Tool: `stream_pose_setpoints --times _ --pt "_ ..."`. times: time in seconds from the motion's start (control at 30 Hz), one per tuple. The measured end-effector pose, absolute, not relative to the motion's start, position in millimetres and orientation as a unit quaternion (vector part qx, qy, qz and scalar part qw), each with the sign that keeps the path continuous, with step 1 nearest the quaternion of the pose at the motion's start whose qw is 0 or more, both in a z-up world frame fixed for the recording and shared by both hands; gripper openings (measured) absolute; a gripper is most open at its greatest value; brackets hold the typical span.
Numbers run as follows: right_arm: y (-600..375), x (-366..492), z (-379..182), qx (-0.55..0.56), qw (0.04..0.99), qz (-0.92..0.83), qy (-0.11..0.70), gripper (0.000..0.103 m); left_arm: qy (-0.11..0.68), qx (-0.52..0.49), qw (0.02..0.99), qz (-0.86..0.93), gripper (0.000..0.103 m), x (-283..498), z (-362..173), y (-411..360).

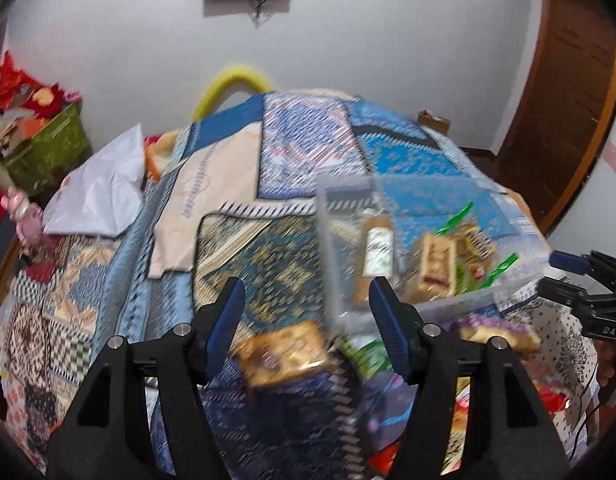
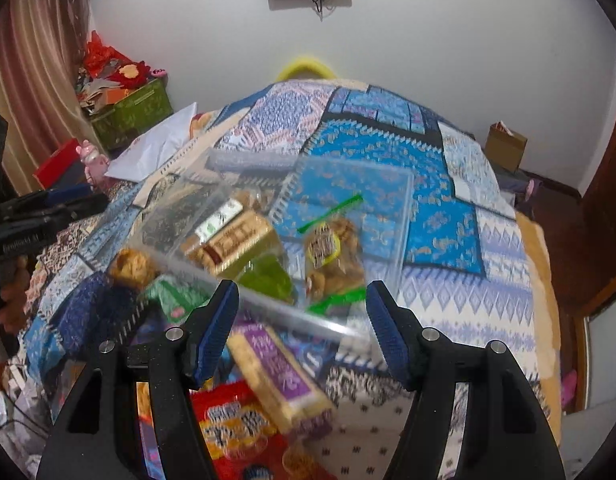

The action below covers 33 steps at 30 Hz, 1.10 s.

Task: Organize snacks
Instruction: 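Grasp the nut cake bar with the left tool while the right tool grasps the purple wafer roll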

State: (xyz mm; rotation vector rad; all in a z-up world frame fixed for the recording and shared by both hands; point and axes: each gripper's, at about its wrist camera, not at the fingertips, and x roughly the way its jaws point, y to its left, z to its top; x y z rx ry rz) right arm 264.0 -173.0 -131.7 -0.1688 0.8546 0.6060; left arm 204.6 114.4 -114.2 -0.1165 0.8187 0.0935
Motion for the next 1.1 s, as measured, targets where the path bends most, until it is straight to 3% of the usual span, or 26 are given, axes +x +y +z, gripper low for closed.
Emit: stream_pose_setpoints --times 0.53,0.6,1.1 --pt "-181.6 252.5 -183.7 -0.068 0.825 0.298 0.474 0.063 0.477 -0.074 0.875 0.042 0.064 209.5 -193.5 120.1" --pt "-179.7 253.5 -185.7 -0.068 0.823 0.303 0.476 0.063 0.481 -0.079 0.872 0.045 0.069 213.5 -199.0 120.8" --pt "-159.5 258.0 -202.9 -0.094 0.803 0.325 0.491 0.067 0.489 -0.063 0.868 0.069 0.079 236.7 -218.9 121.3"
